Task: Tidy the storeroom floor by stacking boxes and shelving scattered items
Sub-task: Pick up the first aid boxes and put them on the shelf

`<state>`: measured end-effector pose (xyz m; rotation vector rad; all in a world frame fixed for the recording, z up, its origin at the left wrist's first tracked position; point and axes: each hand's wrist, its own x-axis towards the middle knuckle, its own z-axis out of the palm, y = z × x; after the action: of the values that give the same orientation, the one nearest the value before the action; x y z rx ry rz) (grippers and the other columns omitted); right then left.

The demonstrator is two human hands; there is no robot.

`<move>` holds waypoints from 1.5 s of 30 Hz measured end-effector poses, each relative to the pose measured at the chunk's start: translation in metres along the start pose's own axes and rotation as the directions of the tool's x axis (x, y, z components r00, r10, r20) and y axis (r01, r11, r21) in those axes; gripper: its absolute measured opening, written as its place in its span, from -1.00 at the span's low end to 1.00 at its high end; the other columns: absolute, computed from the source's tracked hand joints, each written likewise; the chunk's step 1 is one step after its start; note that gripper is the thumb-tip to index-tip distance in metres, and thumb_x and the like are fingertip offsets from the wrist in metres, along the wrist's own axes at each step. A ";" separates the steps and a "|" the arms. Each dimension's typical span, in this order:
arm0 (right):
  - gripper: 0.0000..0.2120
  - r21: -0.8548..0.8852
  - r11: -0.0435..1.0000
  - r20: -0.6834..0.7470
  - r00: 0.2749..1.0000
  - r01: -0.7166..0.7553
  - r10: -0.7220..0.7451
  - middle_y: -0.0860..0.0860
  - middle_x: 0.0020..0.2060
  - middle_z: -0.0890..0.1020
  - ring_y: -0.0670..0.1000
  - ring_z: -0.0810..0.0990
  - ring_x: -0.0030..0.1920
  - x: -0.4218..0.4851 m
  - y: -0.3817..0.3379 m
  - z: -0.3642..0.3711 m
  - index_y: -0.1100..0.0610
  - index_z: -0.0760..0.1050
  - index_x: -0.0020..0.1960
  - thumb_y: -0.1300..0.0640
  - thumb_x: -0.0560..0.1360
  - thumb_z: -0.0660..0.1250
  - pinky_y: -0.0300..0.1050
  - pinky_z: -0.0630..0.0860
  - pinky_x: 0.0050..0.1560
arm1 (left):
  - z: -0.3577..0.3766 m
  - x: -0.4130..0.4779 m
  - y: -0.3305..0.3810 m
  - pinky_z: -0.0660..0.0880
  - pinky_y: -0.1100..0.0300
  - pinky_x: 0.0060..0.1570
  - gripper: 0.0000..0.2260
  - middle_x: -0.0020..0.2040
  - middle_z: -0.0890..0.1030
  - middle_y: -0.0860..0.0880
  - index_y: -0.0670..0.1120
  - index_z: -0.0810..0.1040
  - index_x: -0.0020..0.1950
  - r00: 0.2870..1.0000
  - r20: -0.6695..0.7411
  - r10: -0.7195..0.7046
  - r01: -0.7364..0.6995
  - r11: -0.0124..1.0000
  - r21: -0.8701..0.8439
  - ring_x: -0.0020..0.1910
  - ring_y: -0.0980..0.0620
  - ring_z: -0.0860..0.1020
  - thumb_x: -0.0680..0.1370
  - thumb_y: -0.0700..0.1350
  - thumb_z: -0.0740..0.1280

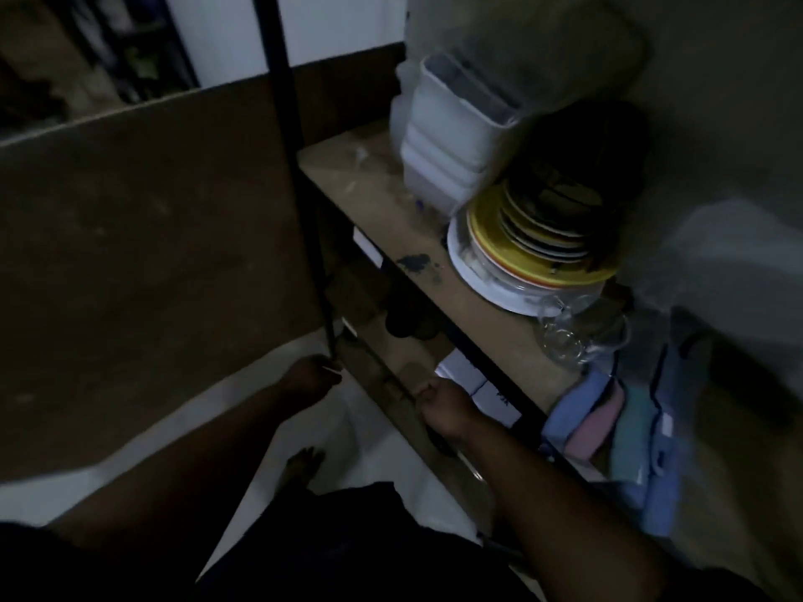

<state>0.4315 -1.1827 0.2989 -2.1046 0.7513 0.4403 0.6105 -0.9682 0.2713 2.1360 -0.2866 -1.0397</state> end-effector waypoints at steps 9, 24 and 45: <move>-0.81 -0.029 0.998 0.066 0.996 0.061 -0.059 0.01 0.06 0.67 0.12 0.63 0.10 -0.022 0.033 0.022 0.00 0.64 0.07 0.19 0.52 0.34 -0.06 0.58 0.08 | 0.056 -0.153 -0.096 0.52 0.13 0.13 -0.81 0.16 0.61 0.02 0.03 0.66 0.14 0.894 -0.373 -0.247 0.146 0.950 -0.278 0.13 -0.01 0.60 0.53 -0.02 0.48; -0.83 -0.358 0.886 0.405 0.904 0.295 -0.137 0.13 -0.02 0.68 0.23 0.65 0.02 -0.069 0.028 0.143 -0.06 0.54 -0.18 0.20 0.49 0.39 0.06 0.65 0.05 | 0.145 -0.355 -0.221 0.44 0.42 -0.38 -0.84 -0.05 0.66 -0.04 -0.06 0.66 0.12 0.608 -0.504 -0.614 0.169 0.720 -0.673 -0.24 0.06 0.58 0.54 -0.13 0.46; -0.86 -0.428 0.652 0.633 0.722 0.626 -0.278 0.11 -0.05 0.66 0.13 0.59 -0.14 -0.216 -0.017 0.262 0.05 0.57 0.06 0.20 0.56 0.29 -0.12 0.50 -0.13 | 0.296 -0.582 -0.335 0.50 0.07 0.08 -0.81 0.04 0.66 -0.05 -0.09 0.66 0.12 0.270 -0.405 -0.873 0.053 0.434 -0.900 0.05 -0.05 0.59 0.54 -0.08 0.48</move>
<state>0.2666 -0.8859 0.2726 -2.4859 -0.3527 1.0118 -0.0270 -0.6037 0.2612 1.5835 1.3347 -0.0735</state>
